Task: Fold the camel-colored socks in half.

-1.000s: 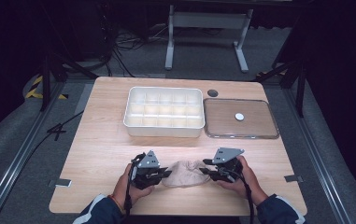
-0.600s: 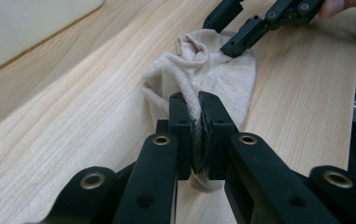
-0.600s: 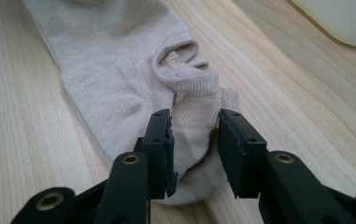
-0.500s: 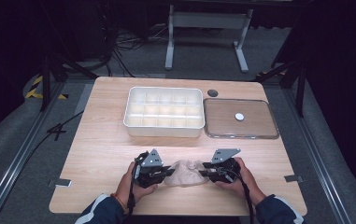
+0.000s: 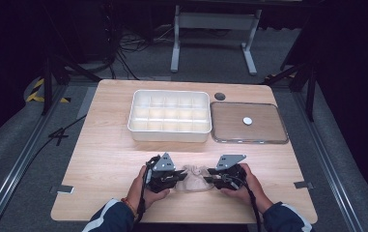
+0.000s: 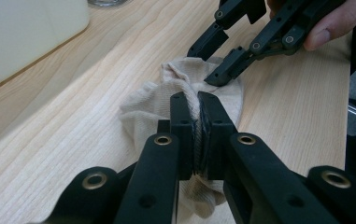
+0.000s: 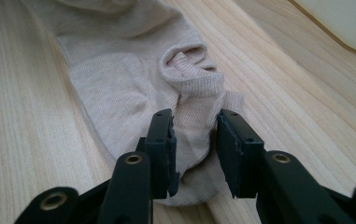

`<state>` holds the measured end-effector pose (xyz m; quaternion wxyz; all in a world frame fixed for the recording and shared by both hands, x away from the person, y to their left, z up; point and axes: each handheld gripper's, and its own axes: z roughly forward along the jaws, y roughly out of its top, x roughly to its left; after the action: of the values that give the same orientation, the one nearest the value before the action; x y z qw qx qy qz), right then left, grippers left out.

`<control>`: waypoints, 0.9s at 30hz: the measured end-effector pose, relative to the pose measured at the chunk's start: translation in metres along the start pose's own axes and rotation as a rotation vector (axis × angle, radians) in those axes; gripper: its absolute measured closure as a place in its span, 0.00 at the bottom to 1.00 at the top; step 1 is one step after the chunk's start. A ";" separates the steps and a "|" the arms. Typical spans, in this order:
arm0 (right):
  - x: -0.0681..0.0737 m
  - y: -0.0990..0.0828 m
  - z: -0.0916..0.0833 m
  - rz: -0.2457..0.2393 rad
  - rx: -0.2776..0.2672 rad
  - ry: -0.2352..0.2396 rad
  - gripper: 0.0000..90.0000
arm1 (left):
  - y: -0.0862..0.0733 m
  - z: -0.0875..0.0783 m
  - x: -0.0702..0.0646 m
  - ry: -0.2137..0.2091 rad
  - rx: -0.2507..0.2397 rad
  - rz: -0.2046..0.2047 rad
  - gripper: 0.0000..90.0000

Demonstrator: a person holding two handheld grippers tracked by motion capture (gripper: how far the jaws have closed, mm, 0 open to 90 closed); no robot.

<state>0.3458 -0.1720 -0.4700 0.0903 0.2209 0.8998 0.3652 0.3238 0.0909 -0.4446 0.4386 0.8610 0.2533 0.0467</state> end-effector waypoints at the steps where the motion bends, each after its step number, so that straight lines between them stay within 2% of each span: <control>1: 0.000 0.000 0.000 0.000 0.001 0.002 0.75 | 0.001 0.001 0.000 0.005 0.001 0.000 0.95; 8: 0.001 0.000 0.000 -0.001 0.002 0.003 0.76 | 0.007 0.003 -0.001 0.012 -0.007 0.009 0.96; 11: 0.001 0.001 0.000 -0.004 0.001 0.000 0.76 | 0.008 0.006 -0.003 0.011 -0.019 0.006 0.96; 19: 0.000 0.000 0.000 0.001 -0.006 0.006 0.74 | 0.014 0.016 -0.007 0.018 -0.015 0.013 0.96; 22: -0.001 0.000 0.000 0.002 -0.006 0.003 0.68 | 0.015 0.019 -0.008 0.017 -0.008 0.018 0.96; 24: -0.003 0.000 -0.004 0.025 -0.027 0.030 0.66 | 0.014 0.020 -0.007 0.021 -0.002 0.028 0.96; 25: -0.004 0.001 -0.006 0.031 -0.042 0.036 0.66 | 0.014 0.020 -0.007 0.023 -0.005 0.019 0.96; 26: -0.005 0.001 -0.010 0.030 -0.049 0.031 0.66 | 0.014 0.019 -0.006 0.024 -0.002 0.024 0.96; 27: -0.005 0.001 -0.012 0.023 -0.053 0.026 0.66 | 0.014 0.019 -0.006 0.027 -0.006 0.013 0.96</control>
<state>0.3470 -0.1812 -0.4603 0.0800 0.2241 0.8883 0.3929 0.3296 0.0676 -0.4446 0.4375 0.8605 0.2535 0.0619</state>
